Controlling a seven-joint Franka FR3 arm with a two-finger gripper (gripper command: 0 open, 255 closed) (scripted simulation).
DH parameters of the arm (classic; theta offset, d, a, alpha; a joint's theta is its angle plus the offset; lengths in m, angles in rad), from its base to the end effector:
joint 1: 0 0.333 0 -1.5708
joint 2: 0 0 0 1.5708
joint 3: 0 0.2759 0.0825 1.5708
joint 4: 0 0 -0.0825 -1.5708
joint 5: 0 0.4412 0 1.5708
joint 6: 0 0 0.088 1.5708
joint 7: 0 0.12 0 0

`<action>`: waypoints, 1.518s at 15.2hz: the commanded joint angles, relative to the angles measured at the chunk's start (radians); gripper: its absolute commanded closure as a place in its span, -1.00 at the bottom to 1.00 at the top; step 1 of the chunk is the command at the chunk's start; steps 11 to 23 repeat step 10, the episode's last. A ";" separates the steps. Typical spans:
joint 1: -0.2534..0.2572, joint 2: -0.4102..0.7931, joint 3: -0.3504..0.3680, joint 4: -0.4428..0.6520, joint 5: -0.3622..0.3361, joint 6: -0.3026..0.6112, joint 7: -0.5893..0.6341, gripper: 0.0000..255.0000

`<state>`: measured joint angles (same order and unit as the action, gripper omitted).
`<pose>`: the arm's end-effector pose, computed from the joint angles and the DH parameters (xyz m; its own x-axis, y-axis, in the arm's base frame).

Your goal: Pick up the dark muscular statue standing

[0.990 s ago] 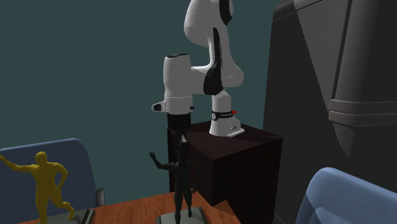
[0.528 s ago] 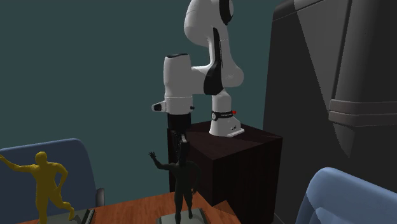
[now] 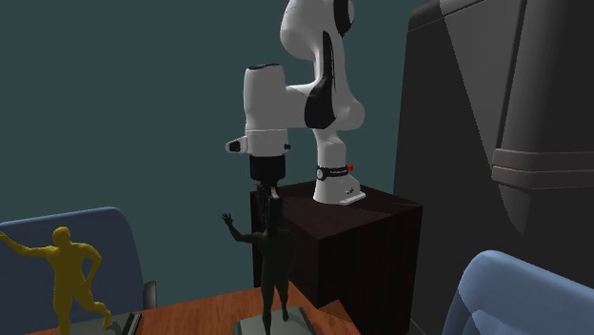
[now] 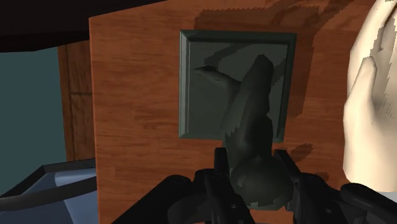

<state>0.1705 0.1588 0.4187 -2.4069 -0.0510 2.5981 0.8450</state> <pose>0.4344 0.3018 0.1577 0.9761 -0.2173 0.0050 -0.2167 -0.9744 -0.0598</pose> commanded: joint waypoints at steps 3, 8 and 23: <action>-0.008 -0.053 0.012 0.004 0.040 -0.052 -0.027 1.00; -0.013 -0.113 0.019 0.018 0.080 -0.120 -0.054 1.00; -0.013 -0.115 0.019 0.018 0.082 -0.122 -0.055 1.00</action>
